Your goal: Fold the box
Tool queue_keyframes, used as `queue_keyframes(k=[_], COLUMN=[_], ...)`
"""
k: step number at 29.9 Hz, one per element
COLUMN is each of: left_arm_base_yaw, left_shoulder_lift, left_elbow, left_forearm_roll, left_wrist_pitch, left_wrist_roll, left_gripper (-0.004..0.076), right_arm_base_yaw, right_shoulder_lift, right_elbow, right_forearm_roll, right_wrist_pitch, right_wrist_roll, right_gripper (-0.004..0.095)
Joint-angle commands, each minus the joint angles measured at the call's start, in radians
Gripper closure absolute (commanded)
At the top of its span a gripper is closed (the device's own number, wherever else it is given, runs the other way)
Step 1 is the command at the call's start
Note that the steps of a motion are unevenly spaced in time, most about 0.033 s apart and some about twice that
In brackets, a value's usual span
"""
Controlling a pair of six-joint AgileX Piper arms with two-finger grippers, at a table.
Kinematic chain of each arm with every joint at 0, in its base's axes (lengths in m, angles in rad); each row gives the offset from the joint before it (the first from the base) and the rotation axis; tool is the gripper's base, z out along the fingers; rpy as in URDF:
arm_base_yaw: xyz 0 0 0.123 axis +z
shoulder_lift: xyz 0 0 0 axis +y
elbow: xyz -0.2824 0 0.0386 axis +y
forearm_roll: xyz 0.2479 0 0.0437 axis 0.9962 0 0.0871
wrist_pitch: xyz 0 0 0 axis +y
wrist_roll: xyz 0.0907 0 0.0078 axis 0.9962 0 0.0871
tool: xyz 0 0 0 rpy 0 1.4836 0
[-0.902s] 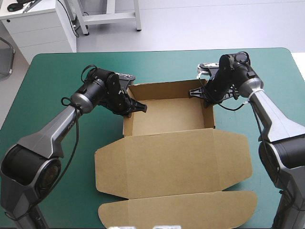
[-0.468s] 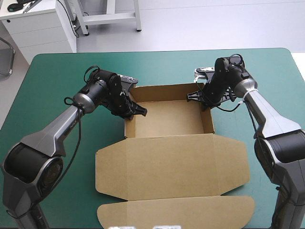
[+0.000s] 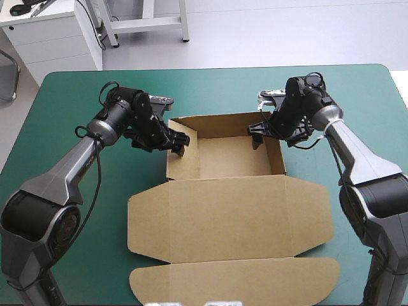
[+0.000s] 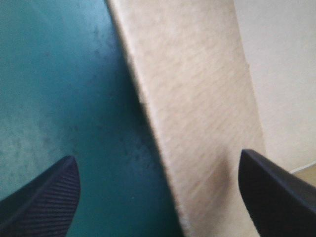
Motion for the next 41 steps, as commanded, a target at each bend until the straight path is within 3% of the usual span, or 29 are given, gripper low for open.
queue_keyframes(k=[1,8,10,12,17,25,34,41], left_arm_base_yaw=[-0.002,-0.002,-0.002,-0.002,-0.002,-0.002,-0.002,-0.002], left_shoulder_lift=[-0.083,-0.180,-0.219,-0.258,-0.380,-0.616,-0.942,-1.101], left_elbow=[-0.098,-0.306,-0.351,-0.377,-0.370,-0.204,0.373,0.761], left_forearm_roll=[-0.107,-0.186,-0.162,-0.121,-0.027,0.135,0.138,0.212], left_wrist_pitch=[-0.053,0.002,0.030,0.059,0.115,0.115,0.109,0.031], left_wrist_roll=[0.058,0.202,0.231,0.246,0.283,0.288,0.261,0.103], left_gripper=[0.0103,0.0110,0.0168,0.0281,0.0719,0.0731,0.0731,0.0731], right_arm_base_yaw=[-0.005,-0.005,-0.005,-0.005,-0.005,-0.005,-0.005,-0.005], right_shoulder_lift=[-0.078,-0.172,-0.205,-0.227,-0.266,-0.261,-0.218,-0.132], right_elbow=[-0.055,-0.116,-0.121,-0.121,-0.121,-0.119,-0.118,-0.118], right_forearm_roll=[0.002,0.020,0.010,-0.004,-0.019,-0.019,-0.016,-0.016], right_wrist_pitch=[0.019,0.019,0.019,0.019,0.019,0.019,0.019,0.019], right_wrist_roll=[-0.005,-0.077,-0.092,-0.096,-0.096,-0.096,-0.077,-0.066], right_gripper=[0.0008,0.0008,0.0008,0.0008,0.0008,0.0008,0.0008,0.0008])
